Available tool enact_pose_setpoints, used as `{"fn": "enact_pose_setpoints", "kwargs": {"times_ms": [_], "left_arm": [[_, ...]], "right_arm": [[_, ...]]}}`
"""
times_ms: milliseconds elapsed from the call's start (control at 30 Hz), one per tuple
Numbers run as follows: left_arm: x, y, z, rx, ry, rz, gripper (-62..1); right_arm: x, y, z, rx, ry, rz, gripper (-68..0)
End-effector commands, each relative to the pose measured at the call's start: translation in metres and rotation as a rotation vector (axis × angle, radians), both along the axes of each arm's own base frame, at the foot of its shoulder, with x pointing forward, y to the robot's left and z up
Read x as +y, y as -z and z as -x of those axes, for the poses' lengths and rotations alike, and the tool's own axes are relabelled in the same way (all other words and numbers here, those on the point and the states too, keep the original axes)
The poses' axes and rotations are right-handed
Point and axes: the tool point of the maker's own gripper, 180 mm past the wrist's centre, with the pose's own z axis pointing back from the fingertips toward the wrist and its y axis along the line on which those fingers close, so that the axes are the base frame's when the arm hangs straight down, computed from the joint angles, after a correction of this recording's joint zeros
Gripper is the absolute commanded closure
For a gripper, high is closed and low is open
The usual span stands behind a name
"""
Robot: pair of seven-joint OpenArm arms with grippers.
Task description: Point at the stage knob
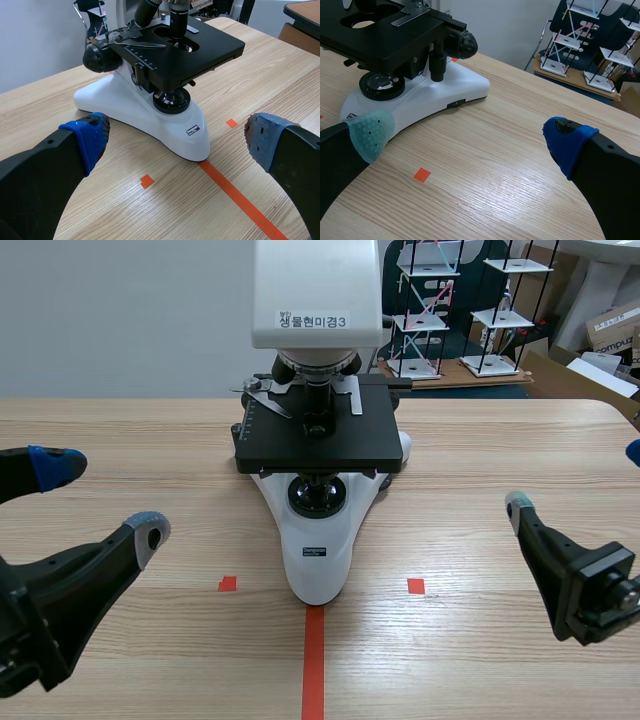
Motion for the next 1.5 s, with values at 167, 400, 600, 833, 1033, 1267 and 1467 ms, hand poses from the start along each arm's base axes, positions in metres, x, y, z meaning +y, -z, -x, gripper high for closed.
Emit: {"fn": "enact_pose_setpoints", "kwargs": {"times_ms": [167, 400, 600, 833, 1033, 1267, 1467], "left_arm": [[-0.001, -0.006, 0.0, -0.016, -0.005, 0.021, -56.6], [-0.001, -0.006, 0.0, -0.016, -0.005, 0.021, -56.6], [-0.001, -0.006, 0.0, -0.016, -0.005, 0.021, -56.6], [-0.001, -0.006, 0.0, -0.016, -0.005, 0.021, -56.6], [-0.001, -0.006, 0.0, -0.017, -0.005, 0.021, -56.6], [-0.001, -0.006, 0.0, -0.016, -0.005, 0.021, -56.6], [-0.001, -0.006, 0.0, -0.017, -0.005, 0.021, -56.6]], "right_arm": [[0.003, -0.008, -0.001, -0.028, -0.011, -0.009, -67.9], [0.003, -0.007, -0.002, -0.021, -0.017, -0.008, -67.9], [0.003, -0.006, 0.0, -0.016, -0.017, -0.008, -67.9], [-0.003, 0.005, 0.002, 0.014, 0.001, -0.001, -51.0], [-0.027, 0.037, 0.005, 0.076, 0.049, 0.014, -9.9], [-0.049, 0.057, -0.01, 0.027, 0.005, 0.025, 0.3], [-0.052, 0.065, -0.04, 0.004, -0.031, 0.016, 0.2]]}}
